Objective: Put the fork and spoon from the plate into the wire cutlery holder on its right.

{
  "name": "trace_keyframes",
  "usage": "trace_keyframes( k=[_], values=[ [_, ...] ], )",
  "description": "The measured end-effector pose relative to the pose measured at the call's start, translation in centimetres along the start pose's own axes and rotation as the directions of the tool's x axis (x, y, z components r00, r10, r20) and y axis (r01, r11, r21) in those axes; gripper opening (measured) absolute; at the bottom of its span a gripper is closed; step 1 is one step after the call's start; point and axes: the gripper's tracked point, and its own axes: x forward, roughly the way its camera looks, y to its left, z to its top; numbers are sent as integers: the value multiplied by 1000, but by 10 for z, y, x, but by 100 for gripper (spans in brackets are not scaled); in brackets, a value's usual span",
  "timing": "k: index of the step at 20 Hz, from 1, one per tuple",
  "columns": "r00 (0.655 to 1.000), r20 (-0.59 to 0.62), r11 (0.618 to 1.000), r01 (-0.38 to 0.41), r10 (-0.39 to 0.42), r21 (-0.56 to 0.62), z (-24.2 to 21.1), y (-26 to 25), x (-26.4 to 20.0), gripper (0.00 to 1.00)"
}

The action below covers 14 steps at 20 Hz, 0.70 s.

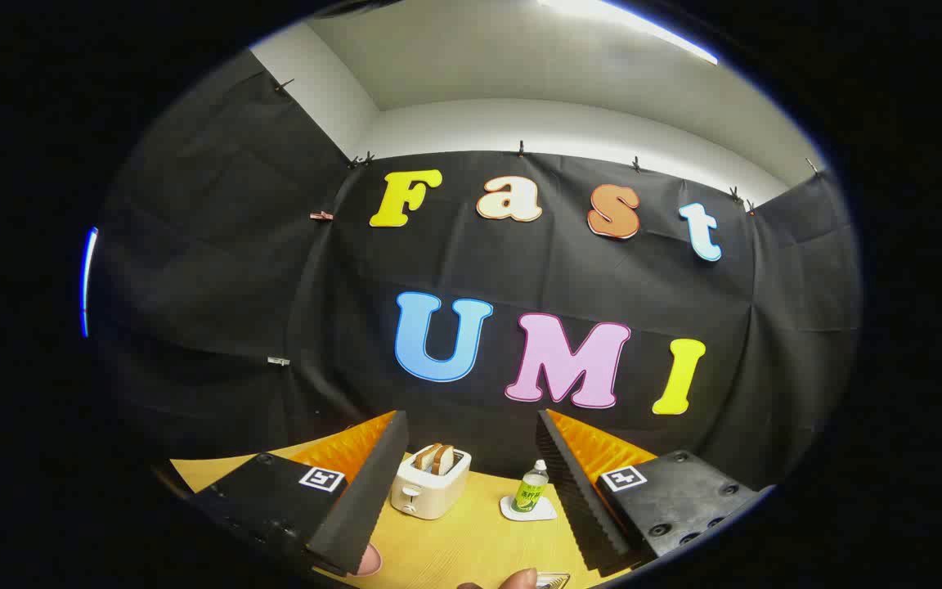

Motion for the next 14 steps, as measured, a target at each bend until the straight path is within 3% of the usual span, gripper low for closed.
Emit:
trace_keyframes(
  k=[14],
  values=[
    [1000,-24,1000,-2,3,31,-4,8,-2,97]
  ],
)
